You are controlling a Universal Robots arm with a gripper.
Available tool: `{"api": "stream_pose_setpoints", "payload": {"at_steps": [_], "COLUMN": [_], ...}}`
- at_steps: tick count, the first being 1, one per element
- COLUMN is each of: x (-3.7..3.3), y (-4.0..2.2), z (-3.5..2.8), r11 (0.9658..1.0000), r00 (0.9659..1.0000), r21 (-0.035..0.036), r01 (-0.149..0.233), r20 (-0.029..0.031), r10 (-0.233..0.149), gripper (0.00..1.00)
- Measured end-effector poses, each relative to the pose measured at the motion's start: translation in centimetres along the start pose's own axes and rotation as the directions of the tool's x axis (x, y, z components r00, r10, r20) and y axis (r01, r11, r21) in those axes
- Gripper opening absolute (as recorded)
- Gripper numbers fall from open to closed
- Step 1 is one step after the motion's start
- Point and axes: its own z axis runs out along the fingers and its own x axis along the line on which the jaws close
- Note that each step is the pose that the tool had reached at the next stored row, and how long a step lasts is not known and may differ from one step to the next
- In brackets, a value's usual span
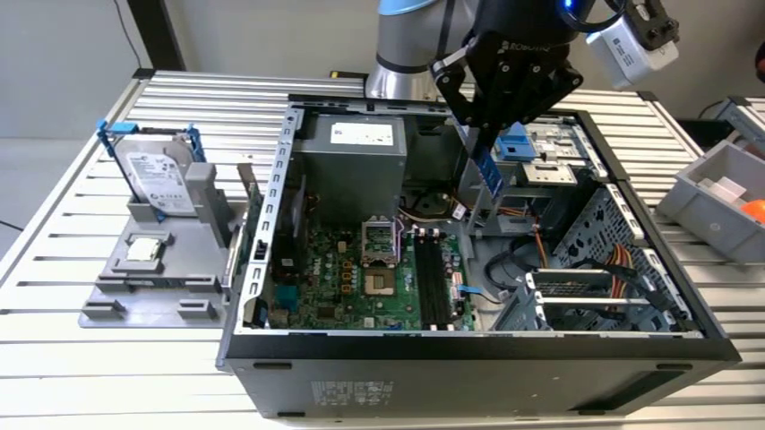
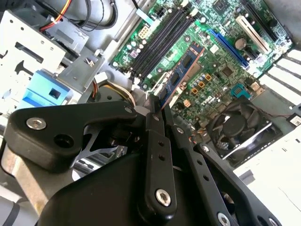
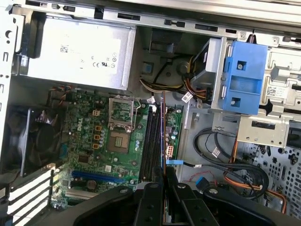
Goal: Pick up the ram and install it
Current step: 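Insert the ram into the slot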
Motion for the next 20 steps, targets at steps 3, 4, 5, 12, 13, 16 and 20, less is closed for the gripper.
{"api": "stream_pose_setpoints", "payload": {"at_steps": [3, 4, 5, 12, 13, 16, 20], "x": [0.00, 0.00, 0.00, 0.00, 0.00, 0.00, 0.00], "y": [0.00, 0.00, 0.00, 0.00, 0.00, 0.00, 0.00], "z": [0.02, 0.02, 0.04, 0.08, 0.08, 0.09, 0.11], "r11": [1.0000, 1.0000, 1.0000, 1.0000, 1.0000, 1.0000, 1.0000], "r00": [1.0000, 1.0000, 1.0000, 1.0000, 1.0000, 1.0000, 1.0000], "r21": [0.0004, 0.0006, 0.0008, 0.0017, 0.0017, 0.0021, 0.0028], "r01": [0.000, 0.000, 0.000, 0.000, 0.000, 0.000, 0.000], "r20": [0.0000, -0.0001, 0.0000, -0.0002, -0.0001, -0.0002, -0.0003], "r10": [0.000, 0.000, 0.000, 0.000, 0.000, 0.000, 0.000], "gripper": [0.00, 0.00, 0.00, 0.00, 0.00, 0.00, 0.00]}}
